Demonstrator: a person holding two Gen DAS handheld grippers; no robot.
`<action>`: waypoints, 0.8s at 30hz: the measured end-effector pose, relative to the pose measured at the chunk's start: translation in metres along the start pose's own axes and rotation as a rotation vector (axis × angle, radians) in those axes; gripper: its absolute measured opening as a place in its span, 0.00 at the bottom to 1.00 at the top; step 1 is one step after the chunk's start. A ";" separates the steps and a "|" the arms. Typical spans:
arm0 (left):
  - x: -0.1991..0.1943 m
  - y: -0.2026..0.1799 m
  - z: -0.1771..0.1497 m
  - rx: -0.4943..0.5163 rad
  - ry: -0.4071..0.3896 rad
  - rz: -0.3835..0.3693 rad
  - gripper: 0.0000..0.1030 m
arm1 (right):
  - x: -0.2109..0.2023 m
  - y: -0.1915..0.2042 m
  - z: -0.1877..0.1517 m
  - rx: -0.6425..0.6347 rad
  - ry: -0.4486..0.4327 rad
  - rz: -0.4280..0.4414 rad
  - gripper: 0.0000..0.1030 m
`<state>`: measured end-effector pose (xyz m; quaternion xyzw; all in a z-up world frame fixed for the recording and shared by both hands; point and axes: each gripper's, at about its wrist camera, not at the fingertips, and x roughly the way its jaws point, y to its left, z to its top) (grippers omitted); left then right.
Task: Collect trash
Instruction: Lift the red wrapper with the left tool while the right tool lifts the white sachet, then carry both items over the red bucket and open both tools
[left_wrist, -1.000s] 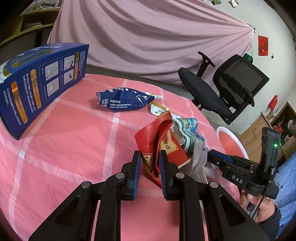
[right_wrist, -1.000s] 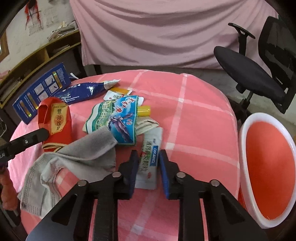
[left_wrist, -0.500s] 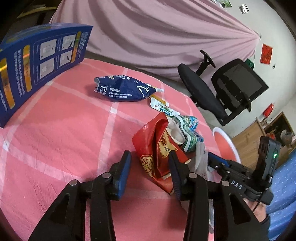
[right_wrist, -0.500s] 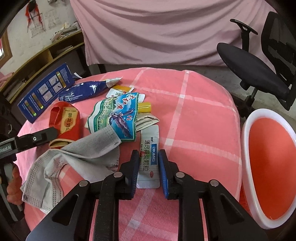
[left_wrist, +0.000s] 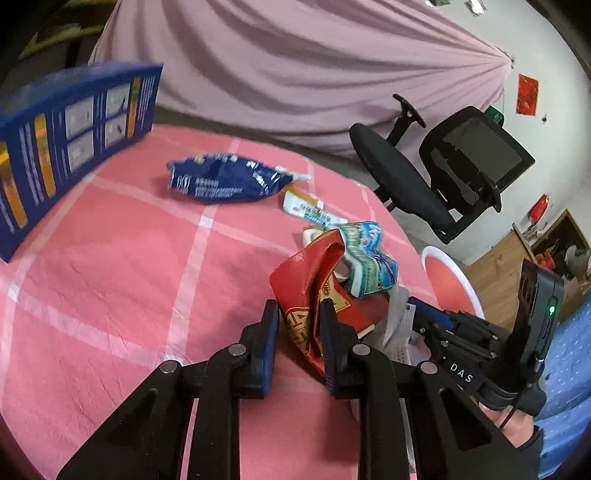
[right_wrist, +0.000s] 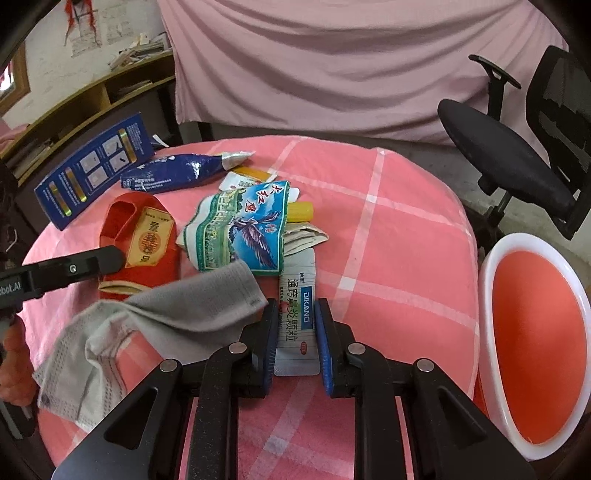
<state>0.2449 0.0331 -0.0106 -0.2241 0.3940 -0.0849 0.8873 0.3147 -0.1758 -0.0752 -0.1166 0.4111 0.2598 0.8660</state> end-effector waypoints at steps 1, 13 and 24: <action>-0.004 -0.005 -0.002 0.021 -0.021 0.012 0.17 | -0.004 0.001 0.000 -0.003 -0.021 -0.003 0.17; -0.042 -0.077 -0.020 0.246 -0.344 0.147 0.17 | -0.083 -0.015 -0.018 0.065 -0.460 -0.021 0.17; -0.032 -0.162 -0.022 0.458 -0.543 0.011 0.18 | -0.153 -0.049 -0.042 0.148 -0.890 -0.230 0.17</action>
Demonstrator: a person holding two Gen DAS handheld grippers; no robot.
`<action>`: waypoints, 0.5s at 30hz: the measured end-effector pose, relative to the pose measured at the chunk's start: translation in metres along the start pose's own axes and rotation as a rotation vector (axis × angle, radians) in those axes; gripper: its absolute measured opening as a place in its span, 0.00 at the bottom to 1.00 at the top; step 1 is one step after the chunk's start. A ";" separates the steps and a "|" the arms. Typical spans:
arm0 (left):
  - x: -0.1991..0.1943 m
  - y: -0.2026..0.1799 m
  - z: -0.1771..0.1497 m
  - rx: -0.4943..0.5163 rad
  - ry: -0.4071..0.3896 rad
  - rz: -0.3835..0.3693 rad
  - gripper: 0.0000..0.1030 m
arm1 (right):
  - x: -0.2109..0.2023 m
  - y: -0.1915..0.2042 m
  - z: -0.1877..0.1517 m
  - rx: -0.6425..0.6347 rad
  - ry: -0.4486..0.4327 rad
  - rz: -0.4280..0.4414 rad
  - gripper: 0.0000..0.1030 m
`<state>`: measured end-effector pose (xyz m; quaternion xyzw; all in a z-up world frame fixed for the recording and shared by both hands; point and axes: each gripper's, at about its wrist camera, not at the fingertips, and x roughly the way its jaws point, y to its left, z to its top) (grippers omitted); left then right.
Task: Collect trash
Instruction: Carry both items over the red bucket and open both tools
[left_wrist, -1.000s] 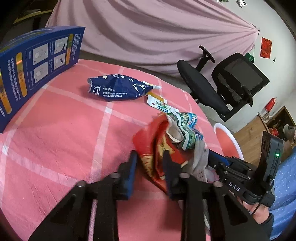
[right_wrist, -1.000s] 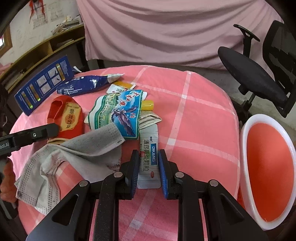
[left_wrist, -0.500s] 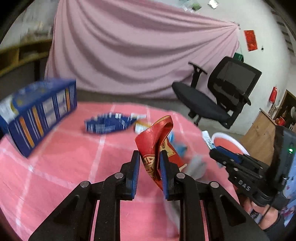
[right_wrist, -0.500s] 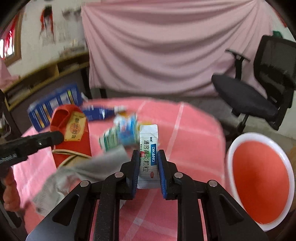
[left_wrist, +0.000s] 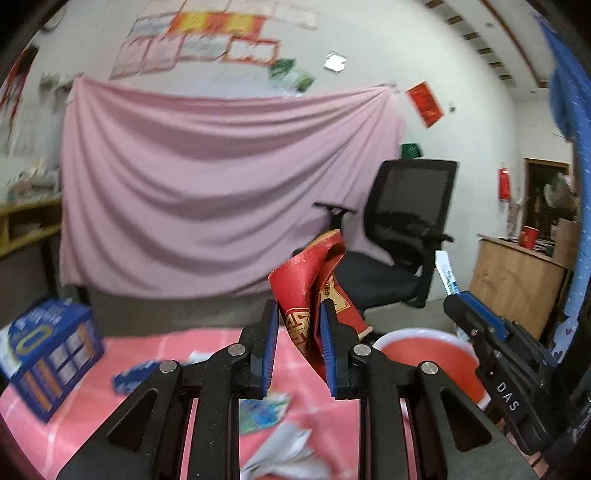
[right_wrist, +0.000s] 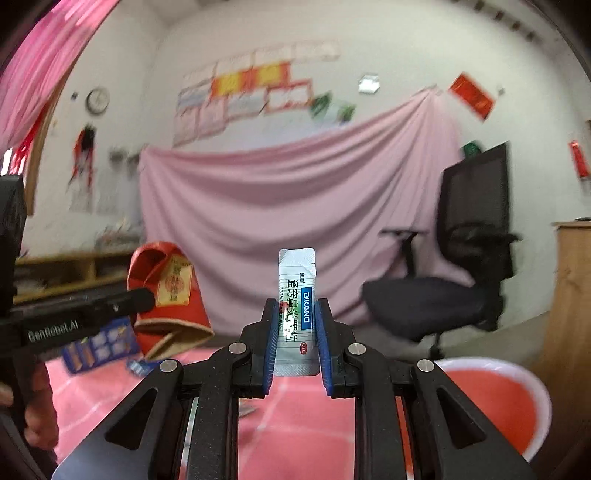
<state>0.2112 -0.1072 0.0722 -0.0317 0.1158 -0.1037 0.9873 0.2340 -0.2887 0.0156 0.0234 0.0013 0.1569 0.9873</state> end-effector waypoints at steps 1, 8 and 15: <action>0.004 -0.008 0.001 0.015 -0.014 -0.015 0.18 | -0.003 -0.006 0.002 0.002 -0.022 -0.026 0.17; 0.044 -0.060 -0.004 0.087 -0.013 -0.119 0.18 | -0.013 -0.053 0.003 0.049 -0.060 -0.181 0.17; 0.096 -0.104 -0.002 0.062 0.126 -0.203 0.18 | -0.001 -0.099 -0.008 0.131 0.039 -0.283 0.17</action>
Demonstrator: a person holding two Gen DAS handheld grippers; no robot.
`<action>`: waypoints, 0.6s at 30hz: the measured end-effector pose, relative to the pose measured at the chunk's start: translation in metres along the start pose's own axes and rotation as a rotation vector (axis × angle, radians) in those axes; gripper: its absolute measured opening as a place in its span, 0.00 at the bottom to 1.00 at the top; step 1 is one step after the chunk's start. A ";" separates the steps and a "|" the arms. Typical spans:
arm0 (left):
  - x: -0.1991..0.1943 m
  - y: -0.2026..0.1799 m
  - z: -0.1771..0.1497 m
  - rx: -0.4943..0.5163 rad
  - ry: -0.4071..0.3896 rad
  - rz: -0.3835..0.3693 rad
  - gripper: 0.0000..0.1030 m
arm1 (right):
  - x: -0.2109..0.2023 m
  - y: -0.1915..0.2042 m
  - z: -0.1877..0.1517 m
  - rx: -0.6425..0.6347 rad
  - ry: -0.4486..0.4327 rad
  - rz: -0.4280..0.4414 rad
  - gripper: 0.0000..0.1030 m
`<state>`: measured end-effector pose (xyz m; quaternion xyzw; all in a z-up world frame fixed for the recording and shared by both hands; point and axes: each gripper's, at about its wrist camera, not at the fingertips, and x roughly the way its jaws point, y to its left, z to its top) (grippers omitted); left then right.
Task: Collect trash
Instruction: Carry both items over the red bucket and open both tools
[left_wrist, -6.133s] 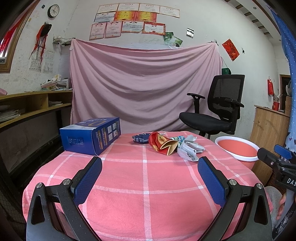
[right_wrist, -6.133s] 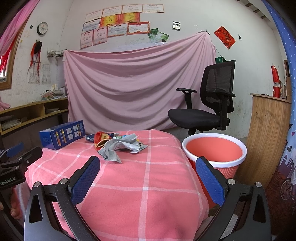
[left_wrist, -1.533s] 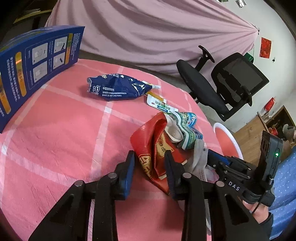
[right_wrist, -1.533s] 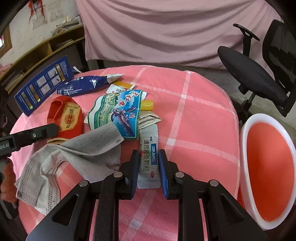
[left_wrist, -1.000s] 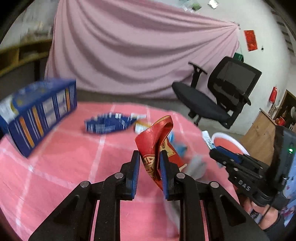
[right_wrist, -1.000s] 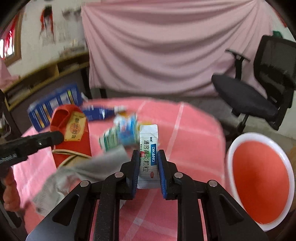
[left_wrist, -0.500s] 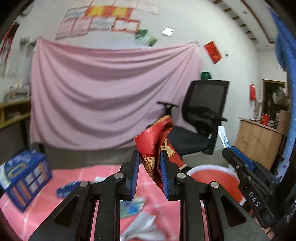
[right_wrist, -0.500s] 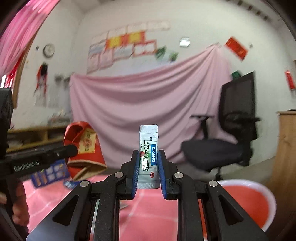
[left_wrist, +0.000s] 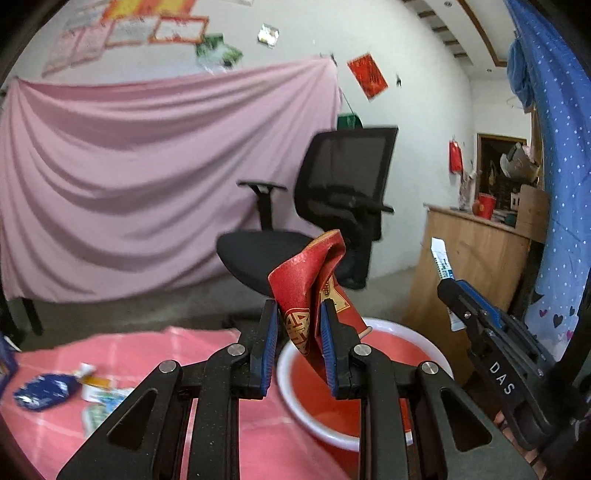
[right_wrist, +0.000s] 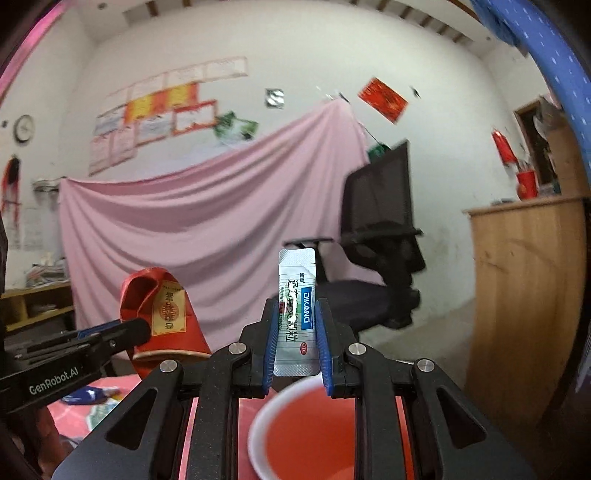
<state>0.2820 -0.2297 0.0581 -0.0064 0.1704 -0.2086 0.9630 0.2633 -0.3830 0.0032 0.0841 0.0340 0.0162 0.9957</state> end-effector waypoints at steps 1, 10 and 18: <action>0.008 -0.004 0.001 -0.003 0.026 -0.008 0.19 | 0.004 -0.006 -0.001 0.017 0.022 -0.013 0.17; 0.066 -0.010 0.001 -0.098 0.249 -0.076 0.19 | 0.017 -0.037 -0.020 0.113 0.175 -0.057 0.18; 0.087 -0.007 0.000 -0.136 0.340 -0.097 0.21 | 0.026 -0.044 -0.026 0.142 0.250 -0.067 0.19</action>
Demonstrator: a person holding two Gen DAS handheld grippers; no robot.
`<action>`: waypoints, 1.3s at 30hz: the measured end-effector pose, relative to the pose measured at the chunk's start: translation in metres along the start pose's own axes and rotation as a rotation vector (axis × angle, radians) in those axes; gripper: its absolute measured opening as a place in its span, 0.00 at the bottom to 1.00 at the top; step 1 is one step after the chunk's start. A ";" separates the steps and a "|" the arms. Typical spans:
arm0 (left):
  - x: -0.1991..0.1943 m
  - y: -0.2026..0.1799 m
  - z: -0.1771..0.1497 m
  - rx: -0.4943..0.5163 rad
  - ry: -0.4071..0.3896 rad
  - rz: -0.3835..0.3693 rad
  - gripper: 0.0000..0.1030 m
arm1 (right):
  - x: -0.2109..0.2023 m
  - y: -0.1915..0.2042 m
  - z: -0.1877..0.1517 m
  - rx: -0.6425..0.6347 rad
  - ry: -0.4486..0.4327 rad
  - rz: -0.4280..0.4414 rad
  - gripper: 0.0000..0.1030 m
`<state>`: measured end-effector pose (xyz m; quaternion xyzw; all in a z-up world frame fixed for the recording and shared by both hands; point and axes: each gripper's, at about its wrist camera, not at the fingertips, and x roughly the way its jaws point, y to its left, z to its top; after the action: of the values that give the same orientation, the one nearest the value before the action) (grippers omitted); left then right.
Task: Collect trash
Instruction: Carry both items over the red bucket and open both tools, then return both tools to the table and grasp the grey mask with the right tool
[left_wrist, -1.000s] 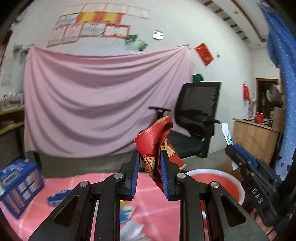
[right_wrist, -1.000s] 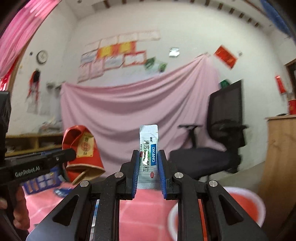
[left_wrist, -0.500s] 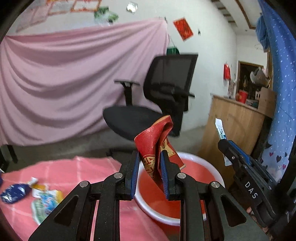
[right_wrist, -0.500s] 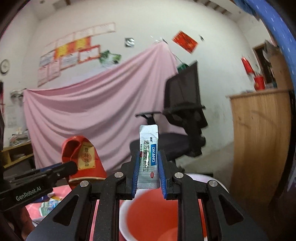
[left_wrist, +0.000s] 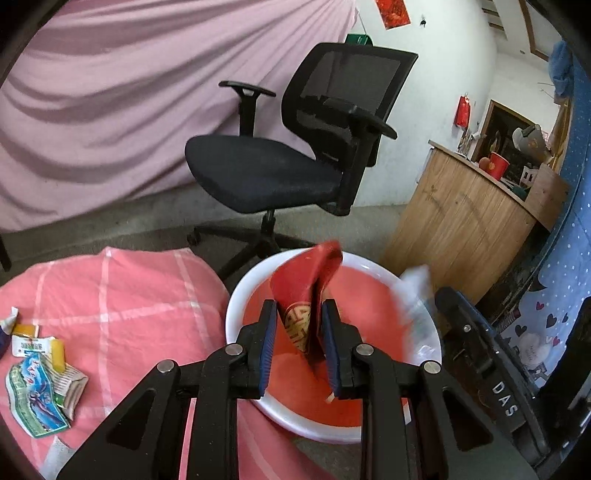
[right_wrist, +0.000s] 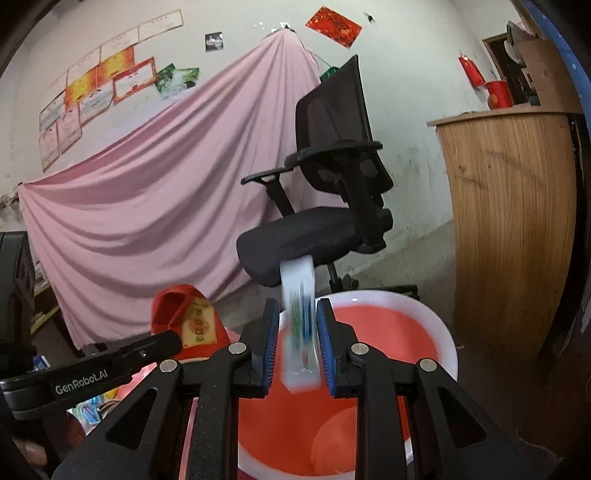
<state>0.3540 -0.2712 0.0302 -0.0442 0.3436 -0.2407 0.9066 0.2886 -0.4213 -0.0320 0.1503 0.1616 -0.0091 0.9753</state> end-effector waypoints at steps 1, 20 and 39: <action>0.000 0.001 0.000 -0.007 0.008 -0.002 0.24 | 0.001 0.000 -0.001 0.000 0.007 -0.001 0.19; -0.112 0.053 -0.017 -0.091 -0.210 0.150 0.60 | -0.025 0.034 0.005 -0.058 -0.093 0.067 0.56; -0.238 0.135 -0.107 -0.212 -0.466 0.462 0.98 | -0.073 0.140 -0.013 -0.251 -0.277 0.352 1.00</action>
<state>0.1861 -0.0320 0.0589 -0.1132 0.1515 0.0245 0.9816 0.2248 -0.2857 0.0201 0.0513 -0.0023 0.1604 0.9857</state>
